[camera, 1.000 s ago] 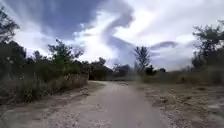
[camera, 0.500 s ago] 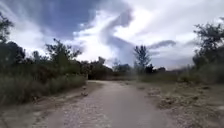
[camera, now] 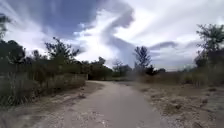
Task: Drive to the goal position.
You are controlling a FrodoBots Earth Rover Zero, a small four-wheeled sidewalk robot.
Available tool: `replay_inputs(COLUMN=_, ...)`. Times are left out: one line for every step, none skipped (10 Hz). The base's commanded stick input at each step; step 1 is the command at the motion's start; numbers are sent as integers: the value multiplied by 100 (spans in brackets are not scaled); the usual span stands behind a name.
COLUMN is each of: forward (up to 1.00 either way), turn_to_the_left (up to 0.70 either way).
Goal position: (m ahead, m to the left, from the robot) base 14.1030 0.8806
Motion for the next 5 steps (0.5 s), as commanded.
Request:
replay_inputs(forward=45, turn_to_the_left=0)
replay_inputs(forward=45, turn_to_the_left=0)
replay_inputs(forward=45, turn_to_the_left=0)
replay_inputs(forward=45, turn_to_the_left=0)
replay_inputs(forward=45, turn_to_the_left=0)
